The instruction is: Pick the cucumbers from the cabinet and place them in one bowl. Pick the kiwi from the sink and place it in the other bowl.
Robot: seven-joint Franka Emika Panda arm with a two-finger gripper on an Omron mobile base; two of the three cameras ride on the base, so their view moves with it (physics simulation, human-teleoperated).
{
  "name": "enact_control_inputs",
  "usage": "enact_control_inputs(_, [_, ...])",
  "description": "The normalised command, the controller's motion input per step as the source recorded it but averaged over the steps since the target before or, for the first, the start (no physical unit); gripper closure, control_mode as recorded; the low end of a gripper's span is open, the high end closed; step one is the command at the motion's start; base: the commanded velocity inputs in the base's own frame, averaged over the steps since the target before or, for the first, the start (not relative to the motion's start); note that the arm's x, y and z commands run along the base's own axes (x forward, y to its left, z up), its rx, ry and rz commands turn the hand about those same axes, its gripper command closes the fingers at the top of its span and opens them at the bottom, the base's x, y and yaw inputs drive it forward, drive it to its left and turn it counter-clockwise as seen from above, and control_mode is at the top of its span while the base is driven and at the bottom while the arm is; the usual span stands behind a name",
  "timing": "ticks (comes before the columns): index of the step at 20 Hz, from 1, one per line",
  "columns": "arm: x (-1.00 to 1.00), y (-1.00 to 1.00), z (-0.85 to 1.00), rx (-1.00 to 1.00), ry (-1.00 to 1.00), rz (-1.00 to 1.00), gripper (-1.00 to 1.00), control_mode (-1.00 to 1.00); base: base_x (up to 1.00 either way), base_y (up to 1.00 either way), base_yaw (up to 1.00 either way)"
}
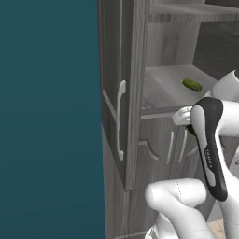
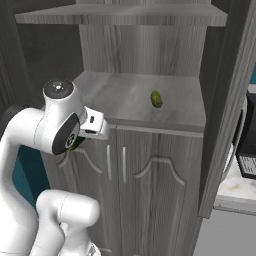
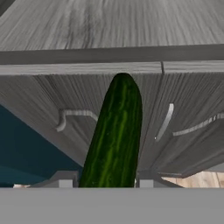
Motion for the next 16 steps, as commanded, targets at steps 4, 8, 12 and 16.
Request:
enact_control_inputs(4, [-0.05,0.0,0.0,0.0,0.0,0.0,1.0,-1.0,0.0,0.0,0.0])
enact_control_inputs(8, [0.0,0.0,0.0,0.0,0.0,0.0,1.0,1.0,-0.41,-0.1,-0.06])
enact_control_inputs(12, [0.0,0.0,0.0,0.0,0.0,0.0,1.0,1.0,-0.52,-0.13,-0.06])
enact_control_inputs(16, [0.0,0.0,0.0,0.0,0.0,0.0,1.0,1.0,-0.58,-0.13,-0.06])
